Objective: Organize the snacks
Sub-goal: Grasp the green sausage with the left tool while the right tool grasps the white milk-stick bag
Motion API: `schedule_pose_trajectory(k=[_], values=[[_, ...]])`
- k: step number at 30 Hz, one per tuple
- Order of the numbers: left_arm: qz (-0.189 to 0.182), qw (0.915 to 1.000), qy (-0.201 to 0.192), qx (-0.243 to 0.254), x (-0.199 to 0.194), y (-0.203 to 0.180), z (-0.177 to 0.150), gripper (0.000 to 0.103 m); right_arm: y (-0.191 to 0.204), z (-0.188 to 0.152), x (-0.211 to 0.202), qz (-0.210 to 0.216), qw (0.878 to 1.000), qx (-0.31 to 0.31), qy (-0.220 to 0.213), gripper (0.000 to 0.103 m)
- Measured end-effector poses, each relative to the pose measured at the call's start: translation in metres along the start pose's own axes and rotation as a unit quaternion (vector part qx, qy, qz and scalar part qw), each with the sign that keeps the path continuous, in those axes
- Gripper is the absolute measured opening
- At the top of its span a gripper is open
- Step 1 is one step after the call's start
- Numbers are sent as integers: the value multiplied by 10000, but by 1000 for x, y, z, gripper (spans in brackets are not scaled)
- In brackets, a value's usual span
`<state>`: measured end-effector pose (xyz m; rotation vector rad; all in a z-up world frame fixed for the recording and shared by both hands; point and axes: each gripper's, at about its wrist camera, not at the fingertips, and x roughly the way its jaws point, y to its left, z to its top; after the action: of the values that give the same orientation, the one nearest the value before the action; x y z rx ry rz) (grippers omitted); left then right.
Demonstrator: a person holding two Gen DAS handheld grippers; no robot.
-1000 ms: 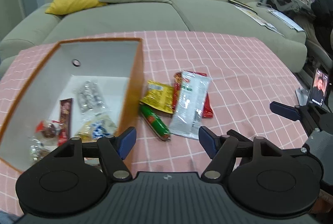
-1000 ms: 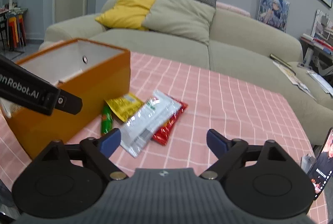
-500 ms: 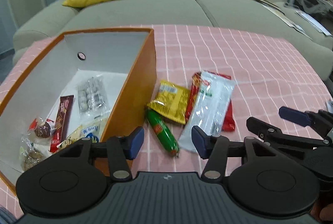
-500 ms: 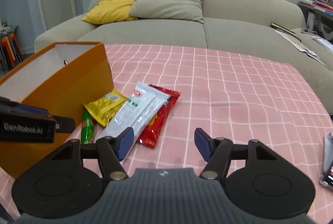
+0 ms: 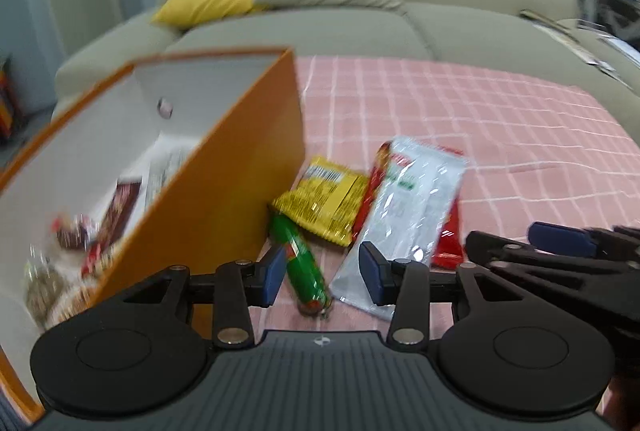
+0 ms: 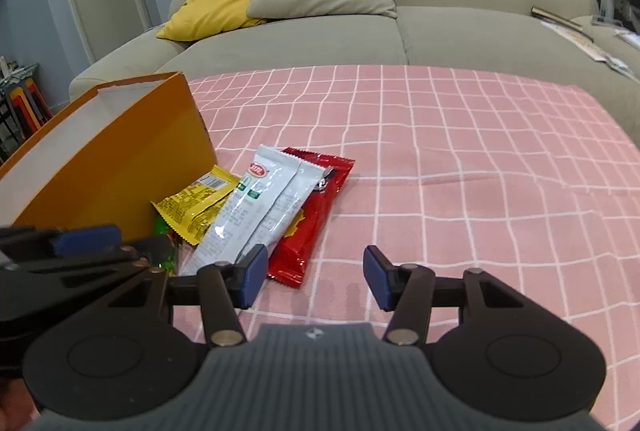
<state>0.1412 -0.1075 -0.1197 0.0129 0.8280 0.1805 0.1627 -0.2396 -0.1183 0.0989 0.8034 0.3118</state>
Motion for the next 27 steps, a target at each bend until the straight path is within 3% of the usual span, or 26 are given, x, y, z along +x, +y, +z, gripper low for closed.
schedule_pose_trajectory(k=[6,16,27], values=[[214,9995,94,-230,22,3,-1,50,2,3,9,215,9998,-18,-32,52],[19,9996,265,-134,33,9,-3,29,1,10,24,318,9995,77,15,52],[-158,9989,411,-187,36,45,-2,25,12,19,41,492,9982,266,207,52]])
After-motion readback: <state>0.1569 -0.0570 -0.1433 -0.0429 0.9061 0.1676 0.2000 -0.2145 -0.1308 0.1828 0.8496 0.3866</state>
